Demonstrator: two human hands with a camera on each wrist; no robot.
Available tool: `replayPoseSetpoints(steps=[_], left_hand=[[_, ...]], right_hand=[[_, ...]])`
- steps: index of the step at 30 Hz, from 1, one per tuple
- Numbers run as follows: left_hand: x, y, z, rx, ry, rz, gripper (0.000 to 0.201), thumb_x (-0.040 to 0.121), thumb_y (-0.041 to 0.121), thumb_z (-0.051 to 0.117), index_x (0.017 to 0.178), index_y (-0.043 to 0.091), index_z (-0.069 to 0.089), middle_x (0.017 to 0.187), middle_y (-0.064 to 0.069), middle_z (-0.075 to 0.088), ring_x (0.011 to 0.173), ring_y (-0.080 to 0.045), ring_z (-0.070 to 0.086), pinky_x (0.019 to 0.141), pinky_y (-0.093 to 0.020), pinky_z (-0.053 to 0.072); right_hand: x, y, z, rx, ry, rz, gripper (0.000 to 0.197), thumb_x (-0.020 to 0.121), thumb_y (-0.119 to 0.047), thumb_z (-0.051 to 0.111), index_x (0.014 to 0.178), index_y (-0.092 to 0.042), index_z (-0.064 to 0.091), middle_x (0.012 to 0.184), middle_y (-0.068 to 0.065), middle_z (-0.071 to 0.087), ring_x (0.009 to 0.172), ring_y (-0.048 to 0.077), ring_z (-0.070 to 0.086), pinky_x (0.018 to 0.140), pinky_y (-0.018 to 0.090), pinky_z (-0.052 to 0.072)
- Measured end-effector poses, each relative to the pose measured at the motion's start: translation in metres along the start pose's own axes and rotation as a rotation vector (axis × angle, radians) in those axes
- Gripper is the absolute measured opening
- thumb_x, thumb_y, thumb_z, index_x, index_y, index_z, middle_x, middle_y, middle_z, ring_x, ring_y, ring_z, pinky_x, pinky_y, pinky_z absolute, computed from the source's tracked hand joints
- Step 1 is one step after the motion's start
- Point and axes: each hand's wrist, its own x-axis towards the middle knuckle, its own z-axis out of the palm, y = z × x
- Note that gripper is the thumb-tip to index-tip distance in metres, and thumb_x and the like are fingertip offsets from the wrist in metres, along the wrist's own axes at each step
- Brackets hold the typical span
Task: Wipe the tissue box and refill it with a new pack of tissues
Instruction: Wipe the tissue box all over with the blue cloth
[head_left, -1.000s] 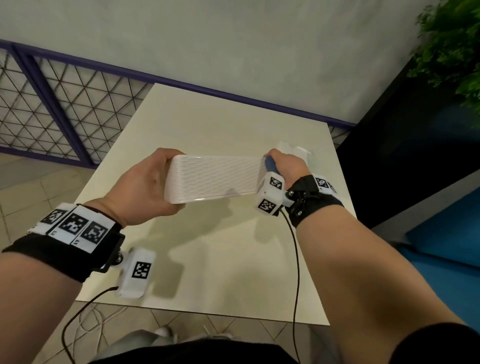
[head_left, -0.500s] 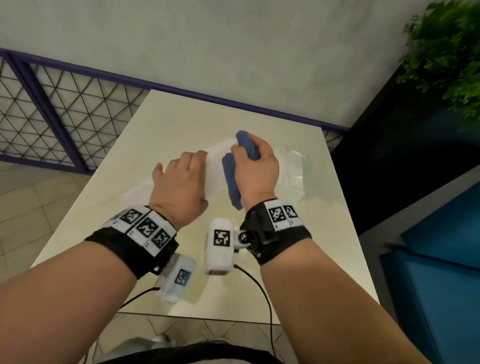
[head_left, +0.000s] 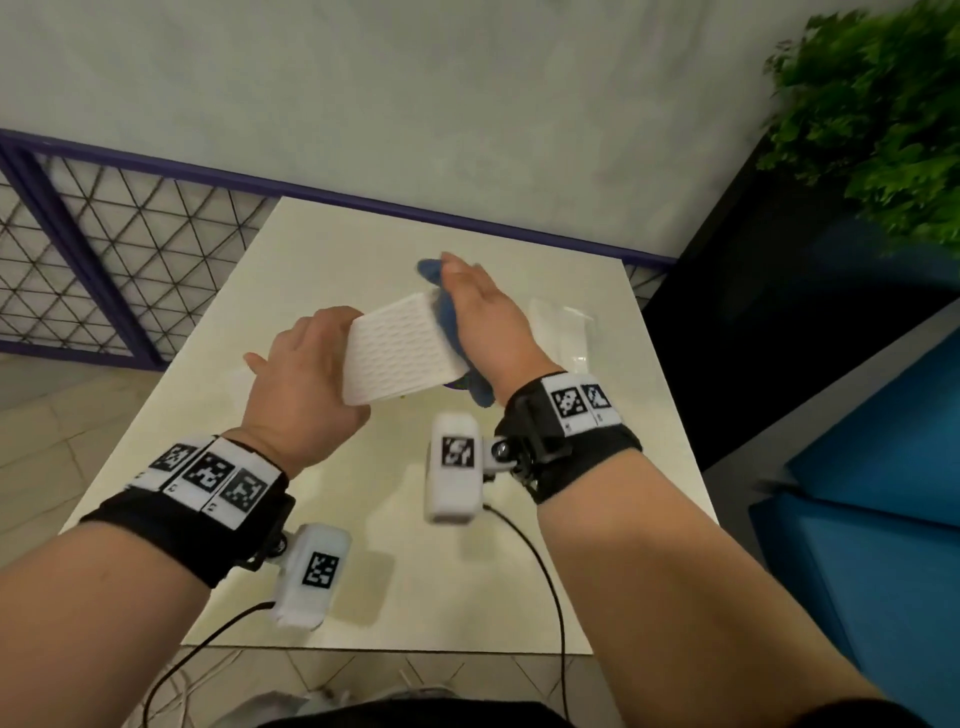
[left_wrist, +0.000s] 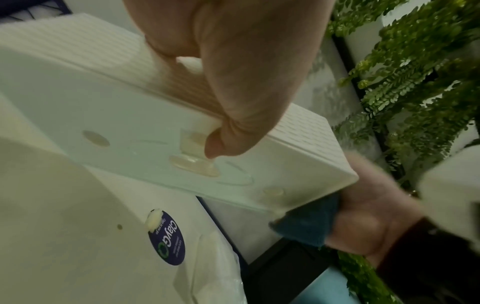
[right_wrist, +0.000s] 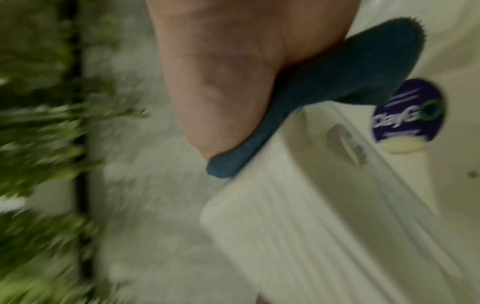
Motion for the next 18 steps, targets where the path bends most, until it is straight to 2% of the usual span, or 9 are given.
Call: replayPoseSetpoints(steps=[1,2,3,5,8,9,12,15,18], left_hand=[[-0.002,-0.001,0.0,0.011,-0.014,-0.002,0.074,0.062,0.011,0.076,0.122,0.031,0.038,0.118,-0.001,0.052,0.112,-0.03,0.048,0.094,-0.062,0.04],[-0.003,-0.002,0.0,0.02,-0.031,-0.004,0.073,0.062,0.011,0.075,0.122,0.032,0.038,0.118,-0.001,0.052,0.112,-0.03,0.047,0.095,-0.062,0.039],[-0.003,-0.002,0.001,0.029,-0.043,-0.004,0.074,0.062,0.012,0.075,0.123,0.032,0.038,0.119,-0.002,0.052,0.113,-0.03,0.047,0.095,-0.062,0.038],[-0.002,-0.005,0.002,0.045,-0.048,-0.012,0.078,0.061,0.012,0.077,0.124,0.032,0.036,0.12,-0.006,0.053,0.112,-0.033,0.048,0.094,-0.063,0.039],[0.002,-0.011,0.002,0.046,-0.017,-0.013,0.082,0.058,0.009,0.079,0.125,0.03,0.035,0.117,-0.01,0.055,0.107,-0.037,0.05,0.089,-0.06,0.043],[0.002,-0.012,0.002,0.048,-0.003,-0.009,0.082,0.058,0.008,0.079,0.125,0.029,0.037,0.117,-0.009,0.055,0.107,-0.036,0.05,0.09,-0.06,0.042],[-0.004,-0.013,0.002,0.022,0.001,-0.003,0.078,0.059,0.007,0.078,0.123,0.031,0.04,0.119,-0.003,0.053,0.112,-0.031,0.047,0.096,-0.06,0.038],[-0.012,-0.016,0.007,-0.034,-0.014,0.006,0.074,0.061,0.007,0.075,0.123,0.03,0.043,0.116,0.001,0.053,0.113,-0.029,0.046,0.096,-0.056,0.039],[-0.018,-0.016,0.013,-0.046,-0.049,0.034,0.075,0.061,0.008,0.074,0.122,0.036,0.041,0.118,0.002,0.053,0.116,-0.029,0.045,0.099,-0.07,0.031]], right_hand=[[0.003,0.006,-0.004,0.055,0.019,0.077,0.046,0.1,-0.046,0.03,0.142,-0.033,0.044,0.154,-0.012,0.034,0.142,0.015,0.031,0.101,0.024,0.039],[0.004,0.01,-0.004,0.071,0.038,0.121,0.048,0.099,-0.045,0.03,0.145,-0.031,0.039,0.154,-0.008,0.034,0.141,0.017,0.033,0.101,0.025,0.038],[0.003,0.011,0.0,0.052,0.047,0.129,0.051,0.1,-0.044,0.029,0.148,-0.027,0.035,0.156,-0.004,0.033,0.142,0.02,0.032,0.109,0.031,0.034],[-0.005,0.007,0.017,-0.059,0.025,0.031,0.053,0.102,-0.041,0.023,0.151,-0.02,0.025,0.16,0.004,0.022,0.147,0.024,0.019,0.12,0.043,0.018],[-0.015,0.005,0.036,-0.129,-0.006,-0.061,0.055,0.102,-0.043,0.018,0.153,-0.022,0.012,0.163,0.003,0.008,0.15,0.019,0.0,0.122,0.044,0.001],[-0.012,0.007,0.036,-0.084,-0.012,-0.046,0.058,0.1,-0.049,0.017,0.153,-0.026,0.013,0.163,0.001,0.011,0.15,0.018,0.002,0.122,0.044,0.002],[0.006,0.028,0.023,0.142,0.037,0.167,0.075,0.081,-0.073,0.019,0.148,-0.04,0.026,0.158,-0.008,0.027,0.147,0.02,0.021,0.12,0.048,0.016],[0.015,0.046,0.007,0.138,0.03,0.173,0.053,0.097,-0.053,0.024,0.145,-0.036,0.036,0.152,-0.006,0.039,0.139,0.018,0.036,0.118,0.041,0.026],[0.012,0.056,-0.007,-0.032,0.073,0.209,0.049,0.101,-0.042,0.027,0.13,-0.013,0.055,0.13,0.013,0.06,0.121,0.03,0.055,0.106,0.044,0.042]])
